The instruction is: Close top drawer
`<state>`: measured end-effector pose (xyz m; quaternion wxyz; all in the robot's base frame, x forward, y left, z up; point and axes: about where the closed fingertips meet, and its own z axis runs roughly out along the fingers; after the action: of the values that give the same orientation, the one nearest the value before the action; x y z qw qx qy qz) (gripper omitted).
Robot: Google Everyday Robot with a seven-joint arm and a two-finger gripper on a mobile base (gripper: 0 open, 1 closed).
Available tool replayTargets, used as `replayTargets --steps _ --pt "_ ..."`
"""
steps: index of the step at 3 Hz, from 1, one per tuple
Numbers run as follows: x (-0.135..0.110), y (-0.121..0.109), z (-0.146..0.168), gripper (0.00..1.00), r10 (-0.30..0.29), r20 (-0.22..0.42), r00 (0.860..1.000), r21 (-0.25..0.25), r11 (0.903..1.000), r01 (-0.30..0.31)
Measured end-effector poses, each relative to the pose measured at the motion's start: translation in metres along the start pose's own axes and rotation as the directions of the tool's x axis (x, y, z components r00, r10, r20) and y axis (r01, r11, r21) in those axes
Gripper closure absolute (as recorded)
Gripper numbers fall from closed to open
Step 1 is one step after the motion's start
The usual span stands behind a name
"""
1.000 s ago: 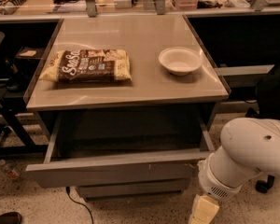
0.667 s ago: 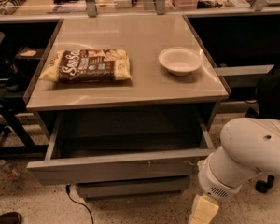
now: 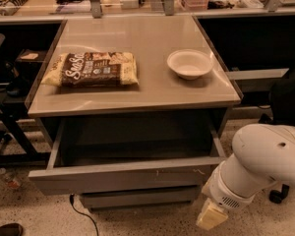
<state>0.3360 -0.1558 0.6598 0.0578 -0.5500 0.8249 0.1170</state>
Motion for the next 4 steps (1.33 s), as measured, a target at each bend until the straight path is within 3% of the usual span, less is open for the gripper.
replayTargets --steps 2,3,4 --pt "-0.011 -0.010 0.003 0.89 -0.015 0.008 1.000 0.014 0.9998 0.015" --pt "-0.026 -0.024 0.007 1.00 -0.035 0.020 0.999 0.036 0.9987 0.035" --pt "-0.040 -0.032 0.013 1.00 -0.060 0.024 0.998 0.048 0.9971 0.059"
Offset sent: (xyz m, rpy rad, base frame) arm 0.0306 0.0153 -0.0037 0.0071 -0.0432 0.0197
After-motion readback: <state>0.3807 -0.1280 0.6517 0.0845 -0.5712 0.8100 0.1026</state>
